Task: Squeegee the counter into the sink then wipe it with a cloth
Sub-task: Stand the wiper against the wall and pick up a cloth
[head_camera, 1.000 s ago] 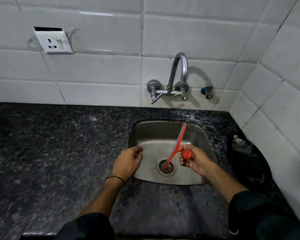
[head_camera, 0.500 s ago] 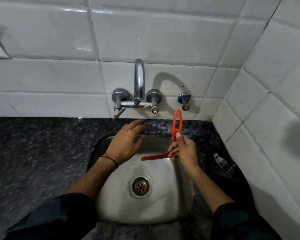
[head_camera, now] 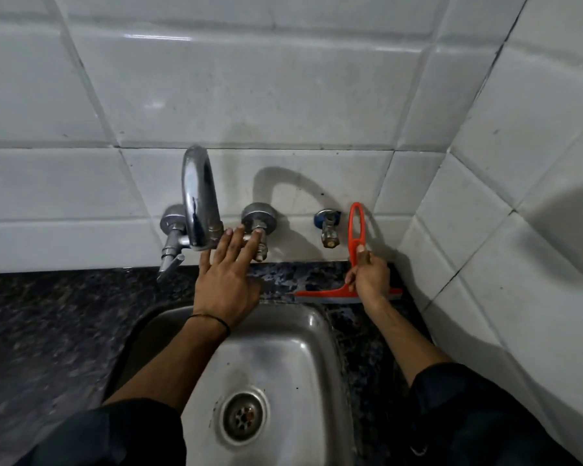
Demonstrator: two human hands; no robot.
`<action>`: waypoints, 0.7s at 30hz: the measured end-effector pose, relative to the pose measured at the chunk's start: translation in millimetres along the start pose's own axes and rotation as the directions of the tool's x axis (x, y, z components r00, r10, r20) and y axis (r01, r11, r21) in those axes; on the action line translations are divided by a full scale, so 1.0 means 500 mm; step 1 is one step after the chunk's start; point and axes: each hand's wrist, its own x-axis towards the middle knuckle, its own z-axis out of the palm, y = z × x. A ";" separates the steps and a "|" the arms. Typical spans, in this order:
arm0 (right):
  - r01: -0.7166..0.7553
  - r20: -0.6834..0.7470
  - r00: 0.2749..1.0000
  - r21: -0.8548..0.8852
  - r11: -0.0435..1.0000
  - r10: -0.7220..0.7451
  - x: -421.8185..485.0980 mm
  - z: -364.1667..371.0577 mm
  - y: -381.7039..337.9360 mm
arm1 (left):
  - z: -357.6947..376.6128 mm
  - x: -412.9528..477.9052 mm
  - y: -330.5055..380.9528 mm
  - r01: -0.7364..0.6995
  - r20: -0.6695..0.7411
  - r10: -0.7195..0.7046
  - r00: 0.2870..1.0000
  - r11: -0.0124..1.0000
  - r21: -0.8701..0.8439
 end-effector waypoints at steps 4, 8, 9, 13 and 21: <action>0.026 -0.008 1.000 -0.035 0.999 -0.026 0.009 0.004 0.002 | 0.005 0.004 -0.008 -0.013 0.002 0.013 1.000 1.000 0.002; 0.013 0.101 0.995 0.056 0.998 -0.018 -0.009 -0.033 0.002 | 0.005 0.003 -0.007 0.009 0.019 -0.008 1.000 1.000 -0.016; 0.016 0.103 0.994 0.061 0.998 -0.022 -0.018 -0.050 0.003 | 0.003 0.004 -0.005 0.011 0.025 -0.010 1.000 1.000 -0.027; 0.043 0.120 0.992 0.008 0.999 -0.043 -0.084 -0.127 0.018 | -0.007 0.009 -0.003 0.013 0.055 -0.008 0.998 0.997 -0.081; 0.313 0.108 0.948 -0.472 0.824 -0.299 -0.283 -0.261 0.135 | 0.011 -0.094 0.088 -0.010 -0.127 -0.027 0.991 0.959 -0.282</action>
